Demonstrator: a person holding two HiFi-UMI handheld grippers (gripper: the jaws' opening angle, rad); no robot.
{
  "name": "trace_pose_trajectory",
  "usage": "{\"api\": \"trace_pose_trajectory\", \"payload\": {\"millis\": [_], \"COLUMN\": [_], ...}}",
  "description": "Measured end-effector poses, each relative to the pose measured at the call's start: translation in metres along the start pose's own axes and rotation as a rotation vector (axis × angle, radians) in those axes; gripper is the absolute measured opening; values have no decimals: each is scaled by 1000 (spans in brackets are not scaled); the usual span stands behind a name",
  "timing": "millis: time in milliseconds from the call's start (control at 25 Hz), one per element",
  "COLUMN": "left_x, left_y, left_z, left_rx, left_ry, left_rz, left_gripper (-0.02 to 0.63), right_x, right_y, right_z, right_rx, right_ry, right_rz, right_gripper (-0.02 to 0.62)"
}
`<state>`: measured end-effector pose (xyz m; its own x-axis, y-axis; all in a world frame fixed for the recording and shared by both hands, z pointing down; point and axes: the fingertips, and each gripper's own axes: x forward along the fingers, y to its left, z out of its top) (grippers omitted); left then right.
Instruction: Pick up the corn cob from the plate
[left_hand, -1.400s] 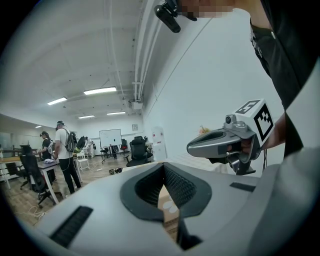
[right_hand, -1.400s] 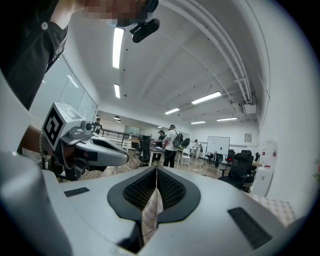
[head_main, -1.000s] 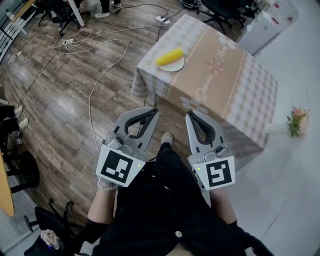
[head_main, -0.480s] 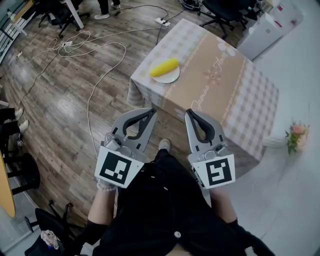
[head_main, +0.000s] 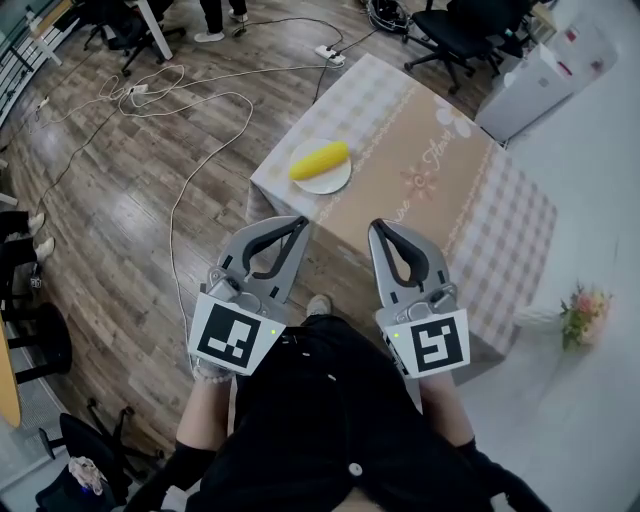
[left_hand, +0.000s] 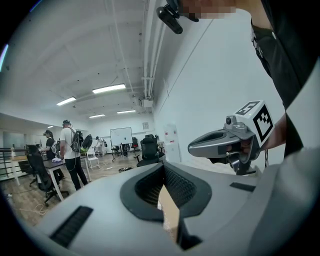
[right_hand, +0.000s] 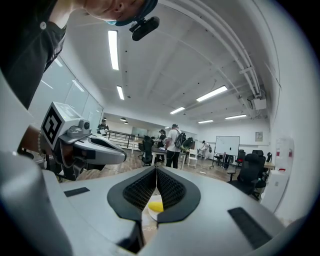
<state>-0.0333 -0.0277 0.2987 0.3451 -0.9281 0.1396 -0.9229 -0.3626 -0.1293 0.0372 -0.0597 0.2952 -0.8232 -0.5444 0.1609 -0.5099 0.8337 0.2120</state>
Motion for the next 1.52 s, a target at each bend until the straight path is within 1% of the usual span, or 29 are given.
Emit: {"api": "trace_pose_trajectory", "payload": {"millis": [200,400,480,600,880,1240,1400,1520], "left_x": [22,36,42,50,63,72,75,78], "left_y": [5,10,9,5,-2,-6,-6,-2], "left_z": [5,5,5,6,14,14,12,10], "left_rx": [0,-6,-6,-11,9,11,26,9], "left_ry": [-10,-4,-2,4,9,15,31,36], "left_rz": [26,55,57,49,27,1,-11,-5], "left_gripper": [12,12,13,12,12,13,12,12], "right_x": [11,20,19,15,7,2,4,7], "right_y": [-25,-36,-41,-52,-68,-75,-76,-78], "right_z": [-2,-4,-5,-8,-11,-16,-17,-19], "right_rx": [-8,-16,-3,20,33,44,46,53], "right_ry": [-26,-29,-36,-49,-51,-40,-39,-31], "right_rz": [17,48,51,33,1,-25,-28,-28], "right_gripper": [43,43,43,43,43,43,43,43]}}
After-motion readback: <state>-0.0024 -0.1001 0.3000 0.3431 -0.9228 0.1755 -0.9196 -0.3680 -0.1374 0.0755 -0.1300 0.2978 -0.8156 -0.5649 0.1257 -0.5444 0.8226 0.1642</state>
